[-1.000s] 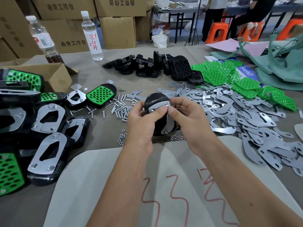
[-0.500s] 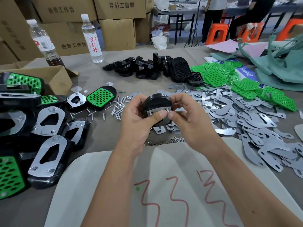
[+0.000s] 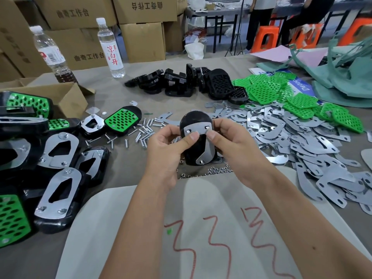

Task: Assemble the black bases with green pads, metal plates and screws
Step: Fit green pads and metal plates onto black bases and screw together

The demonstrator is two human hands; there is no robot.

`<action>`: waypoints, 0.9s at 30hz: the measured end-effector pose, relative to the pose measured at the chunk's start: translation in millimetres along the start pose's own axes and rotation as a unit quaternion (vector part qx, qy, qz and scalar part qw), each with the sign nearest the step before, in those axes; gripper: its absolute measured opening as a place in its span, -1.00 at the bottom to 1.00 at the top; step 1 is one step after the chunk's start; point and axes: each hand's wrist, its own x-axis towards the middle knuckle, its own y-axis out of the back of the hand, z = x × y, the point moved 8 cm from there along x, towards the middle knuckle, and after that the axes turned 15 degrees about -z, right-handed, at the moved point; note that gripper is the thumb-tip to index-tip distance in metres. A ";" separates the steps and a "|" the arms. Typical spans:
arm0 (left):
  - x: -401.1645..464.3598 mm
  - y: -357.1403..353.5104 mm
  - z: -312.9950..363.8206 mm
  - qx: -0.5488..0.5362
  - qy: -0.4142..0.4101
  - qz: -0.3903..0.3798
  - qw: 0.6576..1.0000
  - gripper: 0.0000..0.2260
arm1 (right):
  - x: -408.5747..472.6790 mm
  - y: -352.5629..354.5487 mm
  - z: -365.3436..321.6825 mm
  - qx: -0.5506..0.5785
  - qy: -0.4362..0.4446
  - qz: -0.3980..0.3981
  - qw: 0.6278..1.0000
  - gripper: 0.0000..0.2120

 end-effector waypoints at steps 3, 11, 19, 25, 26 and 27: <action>0.2 0.4 -2.2 -0.002 0.012 -0.007 1.000 -0.85 | 0.7 -2.2 4.0 0.010 -0.016 -0.002 1.000 -0.82; -1.7 2.9 -6.1 -0.017 0.028 0.033 0.999 -0.77 | -1.1 -4.7 8.7 0.037 -0.024 0.038 0.998 -0.81; -1.6 0.6 -5.6 -0.011 0.034 0.006 0.999 -0.77 | -2.9 -2.1 11.4 0.071 -0.044 0.024 0.996 -0.89; 0.7 1.2 -11.7 -0.002 0.055 0.019 0.998 -0.75 | -4.8 -1.3 8.6 0.075 -0.009 0.065 0.995 -0.88; 1.0 0.9 -12.5 -0.004 0.056 0.022 0.998 -0.76 | -5.4 -1.5 8.1 0.072 -0.003 0.073 0.995 -0.87; 1.1 0.2 -12.5 -0.009 0.059 0.024 0.998 -0.77 | -5.9 -0.8 7.3 0.066 0.003 0.082 0.994 -0.87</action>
